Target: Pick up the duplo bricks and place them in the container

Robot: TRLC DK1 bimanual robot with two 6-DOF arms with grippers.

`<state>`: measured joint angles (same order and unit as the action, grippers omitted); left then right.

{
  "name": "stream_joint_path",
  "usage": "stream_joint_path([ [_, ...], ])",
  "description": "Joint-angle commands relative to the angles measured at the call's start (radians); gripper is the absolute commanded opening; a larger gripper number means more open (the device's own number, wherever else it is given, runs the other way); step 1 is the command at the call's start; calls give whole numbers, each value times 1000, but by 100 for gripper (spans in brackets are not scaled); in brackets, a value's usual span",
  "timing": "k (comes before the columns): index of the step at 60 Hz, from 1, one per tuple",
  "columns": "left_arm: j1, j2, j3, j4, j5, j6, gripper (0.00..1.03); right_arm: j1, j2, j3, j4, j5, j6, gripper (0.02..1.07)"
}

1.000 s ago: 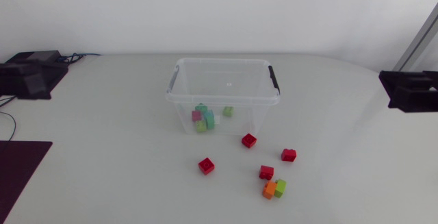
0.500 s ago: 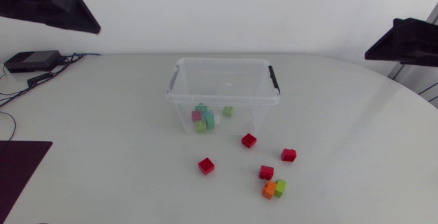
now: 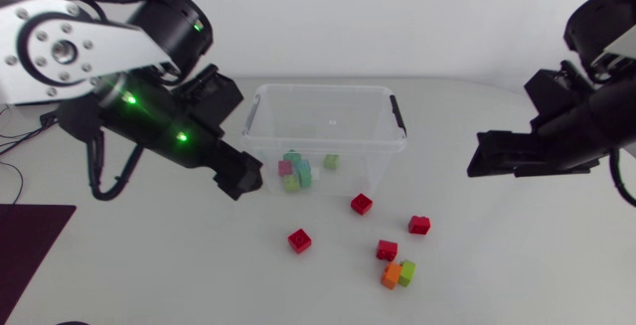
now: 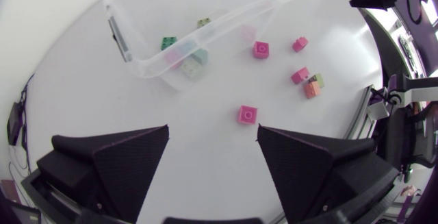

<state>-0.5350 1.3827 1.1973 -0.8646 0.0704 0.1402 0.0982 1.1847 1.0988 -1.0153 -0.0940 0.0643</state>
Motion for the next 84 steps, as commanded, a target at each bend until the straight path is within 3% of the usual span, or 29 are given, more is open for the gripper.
stream_joint_path([
  [1, -40, 49, -58, 59, 3, 19, 90, 51, 27, -80, 40, 54, 48, 102],
  [10, -95, 157, -108, 156, 3, 35, 90, 78, 76, -174, 132, 82, 89, 102],
  [38, -168, 447, -65, 260, 8, 64, 90, 170, 231, -301, 357, 82, 178, 102],
  [49, -168, 483, -53, 305, 9, 58, 75, 176, 286, -294, 411, 111, 200, 102],
  [61, -177, 524, -51, 354, 12, 53, 51, 204, 354, -300, 455, 146, 238, 101],
  [64, -180, 530, -54, 355, 19, 53, 47, 213, 363, -303, 471, 157, 241, 96],
  [80, -206, 501, -122, 406, 23, 70, 34, 235, 421, -290, 492, 215, 276, 93],
  [84, -209, 483, -137, 407, 23, 75, 34, 242, 431, -289, 504, 220, 281, 79],
])
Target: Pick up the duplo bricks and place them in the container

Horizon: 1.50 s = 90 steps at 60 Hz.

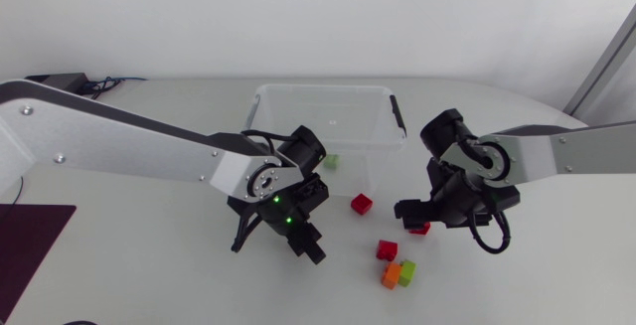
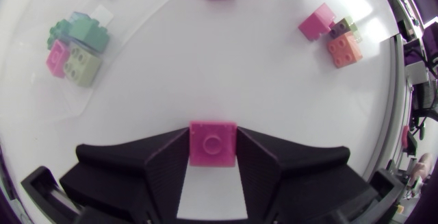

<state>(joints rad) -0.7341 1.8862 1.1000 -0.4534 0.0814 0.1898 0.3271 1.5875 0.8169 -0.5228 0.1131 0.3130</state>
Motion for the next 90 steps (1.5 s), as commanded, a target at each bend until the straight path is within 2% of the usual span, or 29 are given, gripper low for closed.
stream_joint_path([
  [1, -11, -27, -43, -4, 12, 25, 34, 15, 28, -7, 15, 14, 34, 76],
  [7, -11, -75, -65, -1, 12, 28, 33, 30, 31, -4, 32, 31, 34, 65],
  [18, -4, -240, -97, -2, 17, 34, 33, 32, 78, 7, 44, 33, 37, 63],
  [20, -4, -268, -100, -2, 17, 34, 33, 33, 80, 7, 49, 34, 35, 58],
  [21, -2, -286, -100, -1, 17, 34, 33, 35, 78, 5, 58, 34, 31, 51],
  [22, 2, -308, -101, -2, 17, 34, 33, 35, 78, 5, 61, 34, 29, 50],
  [31, 36, -463, -92, 4, 24, 39, 33, 46, 81, 1, 79, 42, 21, 49],
  [39, 84, -550, -68, 44, 50, 34, 33, 46, 86, -9, 95, 43, 0, 44],
  [47, 170, -550, -37, 173, 89, -21, 33, 58, 39, -36, 104, 62, -20, 38],
  [55, 196, -515, -31, 274, 89, -61, 34, 87, -83, -47, 44, 92, -26, 38],
  [61, 214, -472, -31, 392, 89, -79, 35, 99, -175, -25, -28, 97, -31, 38],
  [66, 234, -434, -29, 464, 75, -99, 40, 110, -235, 2, -71, 105, -32, 38],
  [71, 266, -351, -8, 529, 64, -125, 50, 139, -314, 57, -125, 120, -37, 38],
  [72, 274, -325, -8, 561, 43, -124, 59, 144, -324, 62, -128, 120, -37, 38],
  [74, 280, -312, -14, 598, 18, -124, 68, 150, -334, 74, -132, 122, -37, 38],
  [75, 288, -303, -17, 627, 11, -122, 77, 156, -345, 82, -135, 122, -38, 38],
  [78, 312, -291, -15, 647, 6, -130, 85, 165, -363, 107, -140, 122, -41, 38],
  [83, 329, -312, -22, 641, 6, -128, 97, 185, -388, 151, -143, 135, -51, 38],
  [85, 332, -326, -26, 634, 6, -127, 98, 191, -391, 171, -141, 142, -57, 38],
  [90, 332, -418, -29, 516, 40, -116, 98, 201, -397, 211, -125, 143, -74, 38],
])
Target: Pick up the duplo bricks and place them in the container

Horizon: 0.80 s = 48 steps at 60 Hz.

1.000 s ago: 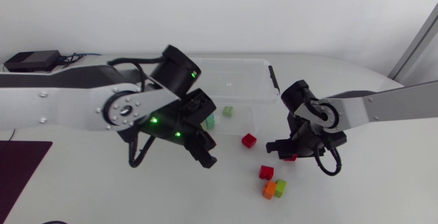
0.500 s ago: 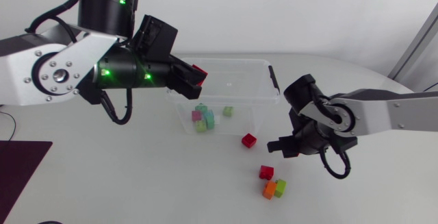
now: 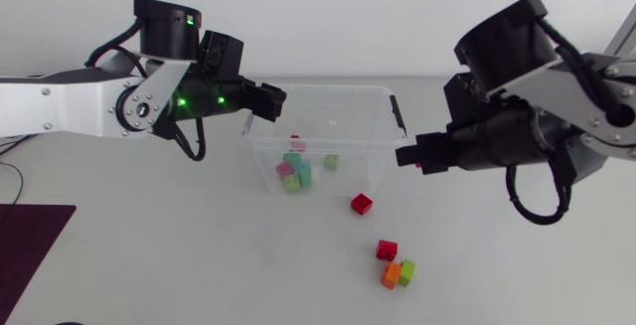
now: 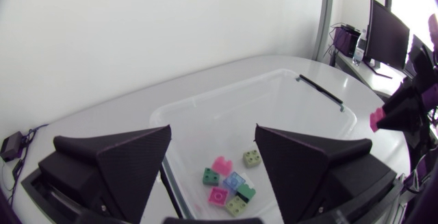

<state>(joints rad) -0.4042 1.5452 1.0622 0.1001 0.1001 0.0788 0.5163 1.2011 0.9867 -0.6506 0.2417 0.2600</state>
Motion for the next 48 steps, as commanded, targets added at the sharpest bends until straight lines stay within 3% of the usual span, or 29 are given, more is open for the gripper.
stream_joint_path([
  [1, 4, -105, 7, -69, 46, -2, 97, 13, -9, 58, 12, 15, -25, 38],
  [13, -12, -261, -24, -370, 188, 111, 97, 47, 45, 162, 109, 15, -68, 38],
  [25, -104, -287, -174, -442, 197, 236, 96, 80, 175, 211, 233, 15, -114, 38],
  [37, -189, -280, -237, -493, 197, 282, 96, 82, 328, 245, 348, 13, -176, 40],
  [39, -197, -272, -237, -519, 199, 294, 96, 79, 356, 257, 355, 13, -176, 48],
  [42, -199, -272, -240, -525, 207, 297, 96, 79, 368, 260, 368, 13, -177, 68],
  [43, -199, -273, -242, -528, 208, 297, 96, 79, 371, 265, 378, 11, -177, 93],
  [44, -199, -273, -243, -536, 208, 300, 96, 79, 370, 273, 379, 13, -179, 104],
  [48, -199, -273, -246, -553, 210, 311, 96, 77, 344, 282, 378, 11, -185, 103],
])
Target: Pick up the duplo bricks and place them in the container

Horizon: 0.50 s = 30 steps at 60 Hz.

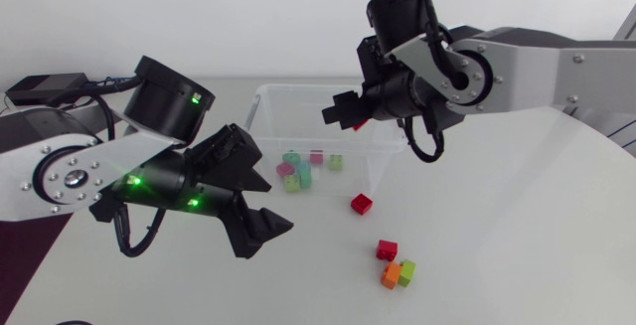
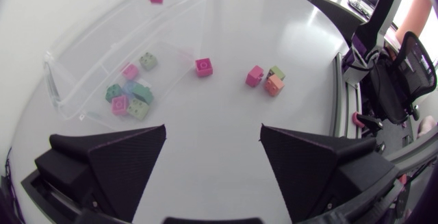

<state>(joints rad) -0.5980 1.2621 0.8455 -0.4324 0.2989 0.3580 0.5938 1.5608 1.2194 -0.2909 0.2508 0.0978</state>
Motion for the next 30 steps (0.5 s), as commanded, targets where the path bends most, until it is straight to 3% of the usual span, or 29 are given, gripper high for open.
stream_joint_path([
  [1, -5, 10, -29, -22, 11, 35, 96, 0, -38, 46, 18, 1, -23, 103],
  [7, -20, 10, -51, -49, 13, 73, 96, 3, -176, -4, -28, -30, -40, 103],
  [19, -57, 60, -59, -49, 13, 99, 96, -22, -470, -232, -200, -265, -84, 102],
  [30, -85, 128, -68, -48, 13, 111, 93, -26, -562, -339, -473, -358, -247, 102],
])
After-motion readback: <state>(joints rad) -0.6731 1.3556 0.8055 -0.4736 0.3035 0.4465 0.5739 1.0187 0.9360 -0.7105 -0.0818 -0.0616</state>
